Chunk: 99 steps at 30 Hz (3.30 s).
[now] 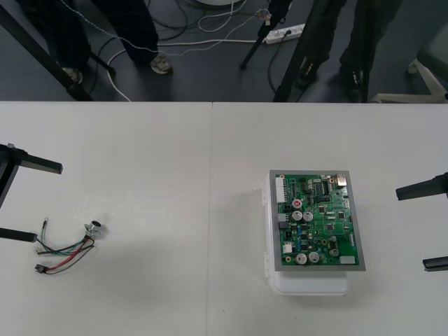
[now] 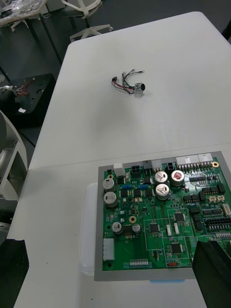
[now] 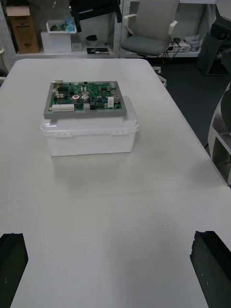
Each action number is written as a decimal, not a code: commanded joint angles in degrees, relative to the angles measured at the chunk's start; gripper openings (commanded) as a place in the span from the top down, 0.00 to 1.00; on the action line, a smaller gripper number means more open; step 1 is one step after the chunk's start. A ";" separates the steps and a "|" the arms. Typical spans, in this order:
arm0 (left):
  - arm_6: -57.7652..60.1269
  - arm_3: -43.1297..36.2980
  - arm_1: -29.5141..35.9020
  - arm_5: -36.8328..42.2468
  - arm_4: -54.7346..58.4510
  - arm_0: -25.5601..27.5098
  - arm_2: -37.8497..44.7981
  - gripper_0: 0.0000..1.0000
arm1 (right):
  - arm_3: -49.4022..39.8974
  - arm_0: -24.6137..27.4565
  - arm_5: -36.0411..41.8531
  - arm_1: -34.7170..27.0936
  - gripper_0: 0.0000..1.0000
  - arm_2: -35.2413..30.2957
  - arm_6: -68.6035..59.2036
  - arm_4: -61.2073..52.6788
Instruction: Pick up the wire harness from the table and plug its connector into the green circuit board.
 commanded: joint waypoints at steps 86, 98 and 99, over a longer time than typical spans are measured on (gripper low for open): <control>0.42 -0.02 -3.70 -3.13 -17.70 -3.97 3.25 0.00 | -1.35 0.90 -0.49 -2.51 0.00 -1.88 -2.74 0.15; -7.84 -2.66 -3.44 -3.13 -32.73 -9.50 2.99 0.00 | -2.32 3.27 -0.49 -5.06 0.00 -0.03 -2.74 0.68; -8.90 -3.01 -3.09 -3.13 -33.61 -10.03 2.20 0.00 | -2.32 3.36 -0.49 -5.06 0.00 -0.03 -2.65 0.68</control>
